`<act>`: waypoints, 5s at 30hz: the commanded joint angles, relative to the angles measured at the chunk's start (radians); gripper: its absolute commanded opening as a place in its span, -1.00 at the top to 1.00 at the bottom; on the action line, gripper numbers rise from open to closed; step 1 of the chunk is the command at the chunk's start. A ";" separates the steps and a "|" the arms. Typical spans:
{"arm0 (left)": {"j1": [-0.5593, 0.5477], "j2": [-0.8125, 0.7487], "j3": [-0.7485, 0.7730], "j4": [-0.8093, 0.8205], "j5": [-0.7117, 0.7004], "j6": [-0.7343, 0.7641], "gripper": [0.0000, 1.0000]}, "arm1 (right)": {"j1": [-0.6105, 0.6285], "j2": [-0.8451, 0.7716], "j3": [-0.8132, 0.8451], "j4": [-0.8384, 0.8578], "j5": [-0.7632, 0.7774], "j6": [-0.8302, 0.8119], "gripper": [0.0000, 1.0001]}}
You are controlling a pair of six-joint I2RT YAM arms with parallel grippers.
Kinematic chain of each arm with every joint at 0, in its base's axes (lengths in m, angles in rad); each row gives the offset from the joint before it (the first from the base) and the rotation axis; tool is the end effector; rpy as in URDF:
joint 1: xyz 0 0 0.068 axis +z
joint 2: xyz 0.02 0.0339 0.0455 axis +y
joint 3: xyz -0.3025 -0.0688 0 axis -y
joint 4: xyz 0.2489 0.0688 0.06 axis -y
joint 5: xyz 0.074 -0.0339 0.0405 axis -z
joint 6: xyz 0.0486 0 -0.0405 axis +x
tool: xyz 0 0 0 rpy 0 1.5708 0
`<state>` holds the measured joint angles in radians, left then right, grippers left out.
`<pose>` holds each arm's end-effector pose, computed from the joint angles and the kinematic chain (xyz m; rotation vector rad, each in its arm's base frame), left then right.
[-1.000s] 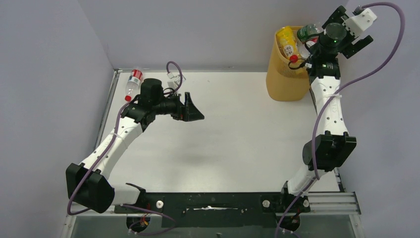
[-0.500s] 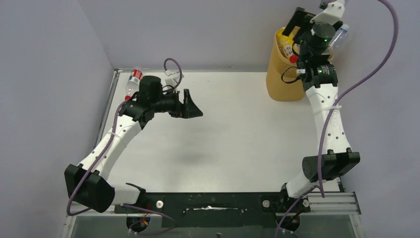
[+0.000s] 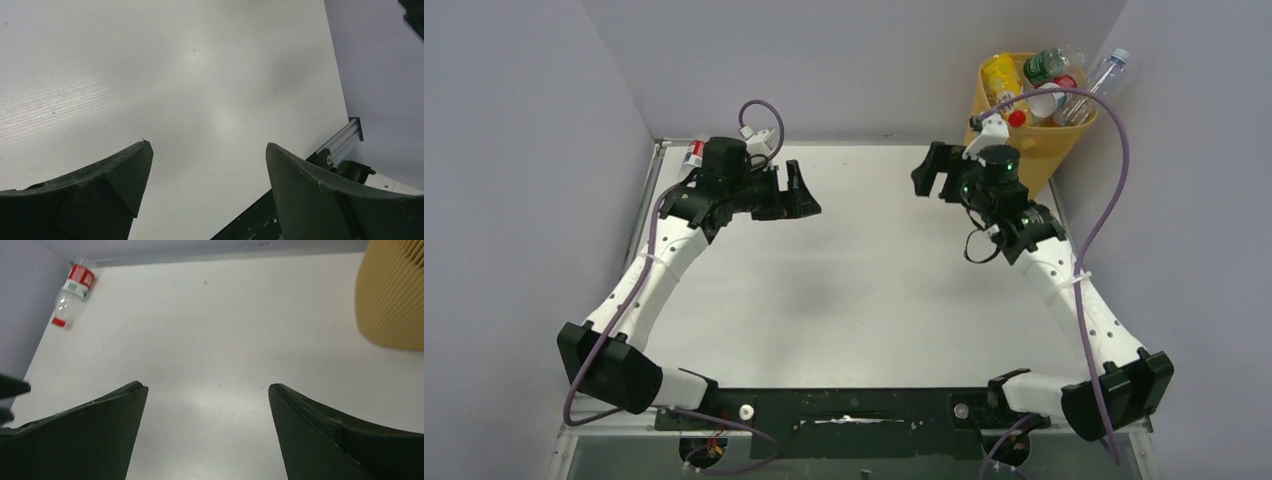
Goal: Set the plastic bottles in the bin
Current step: Pick up the plastic bottle at the center of the board, then place the plastic bottle in the trash bin.
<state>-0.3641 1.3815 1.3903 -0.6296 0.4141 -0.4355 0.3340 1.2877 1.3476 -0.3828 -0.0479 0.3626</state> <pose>0.2807 -0.1279 0.4039 0.1636 2.2713 -0.8913 0.2794 0.0994 0.4399 -0.0057 1.9270 0.5168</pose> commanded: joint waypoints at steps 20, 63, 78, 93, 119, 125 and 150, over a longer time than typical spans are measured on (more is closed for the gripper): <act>0.366 0.553 0.482 0.115 -0.428 0.198 -0.70 | 0.112 -0.257 -0.358 -0.051 -0.158 0.139 -0.96; 0.534 1.091 0.792 0.325 -0.498 0.509 -0.71 | 0.120 0.087 -0.313 0.022 -0.287 0.097 -0.96; 0.542 1.060 0.756 0.246 -0.455 0.426 0.22 | 0.160 0.057 -0.329 0.042 -0.259 0.162 -0.96; 0.379 0.703 0.391 0.215 -0.311 0.313 0.23 | 0.275 -0.051 -0.382 0.053 -0.134 0.262 -0.96; -0.200 0.054 -0.220 0.338 -0.125 -0.040 0.23 | 0.425 -0.229 -0.548 0.078 -0.009 0.401 -0.96; -0.240 -0.008 -0.288 0.382 -0.090 -0.098 0.23 | 0.429 -0.200 -0.533 0.085 -0.014 0.397 -0.96; -0.253 -0.126 -0.424 0.543 0.089 -0.120 0.22 | 0.202 -0.247 -0.278 -0.054 -0.129 0.338 -0.96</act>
<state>-0.6140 1.3041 0.9745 -0.1856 0.4454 -0.5449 0.5495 1.0828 1.0134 -0.4812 -0.1120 0.7155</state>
